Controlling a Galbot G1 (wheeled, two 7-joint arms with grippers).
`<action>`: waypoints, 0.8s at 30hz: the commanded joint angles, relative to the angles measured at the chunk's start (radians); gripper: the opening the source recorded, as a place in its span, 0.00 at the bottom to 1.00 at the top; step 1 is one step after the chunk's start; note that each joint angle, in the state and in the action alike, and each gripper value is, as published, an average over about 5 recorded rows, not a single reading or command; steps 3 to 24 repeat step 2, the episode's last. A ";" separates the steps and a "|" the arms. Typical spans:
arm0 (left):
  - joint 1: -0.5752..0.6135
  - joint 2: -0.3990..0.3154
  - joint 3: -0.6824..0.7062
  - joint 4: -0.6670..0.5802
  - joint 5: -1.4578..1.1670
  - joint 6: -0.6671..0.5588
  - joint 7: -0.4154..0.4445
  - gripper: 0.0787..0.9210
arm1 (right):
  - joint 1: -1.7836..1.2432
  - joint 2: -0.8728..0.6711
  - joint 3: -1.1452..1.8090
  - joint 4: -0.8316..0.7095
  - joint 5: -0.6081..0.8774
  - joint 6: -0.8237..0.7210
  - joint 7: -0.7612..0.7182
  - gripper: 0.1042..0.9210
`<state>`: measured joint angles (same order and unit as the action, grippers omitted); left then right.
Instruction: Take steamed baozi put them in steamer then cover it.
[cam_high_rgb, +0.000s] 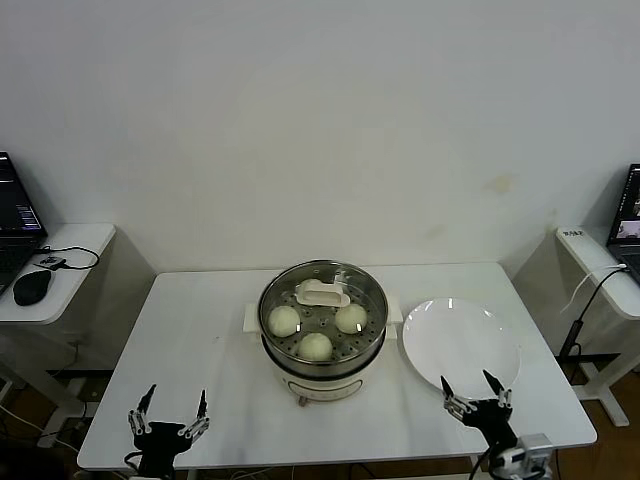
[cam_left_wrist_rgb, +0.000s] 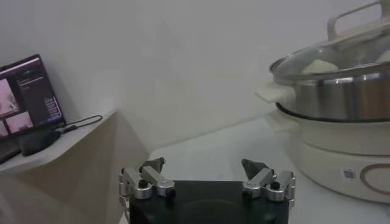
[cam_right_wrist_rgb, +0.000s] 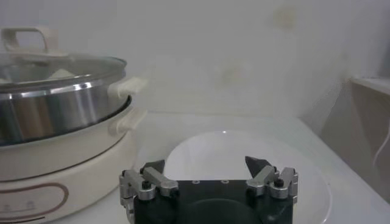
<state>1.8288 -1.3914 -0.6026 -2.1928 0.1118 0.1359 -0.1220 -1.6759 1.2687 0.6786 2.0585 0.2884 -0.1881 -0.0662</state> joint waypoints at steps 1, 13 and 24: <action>0.022 -0.013 -0.003 -0.026 0.000 0.017 0.018 0.88 | -0.001 -0.001 0.009 0.020 -0.016 -0.020 -0.021 0.88; 0.023 -0.015 -0.006 -0.028 -0.001 0.019 0.021 0.88 | -0.001 -0.002 0.009 0.020 -0.017 -0.020 -0.024 0.88; 0.023 -0.015 -0.006 -0.028 -0.001 0.019 0.021 0.88 | -0.001 -0.002 0.009 0.020 -0.017 -0.020 -0.024 0.88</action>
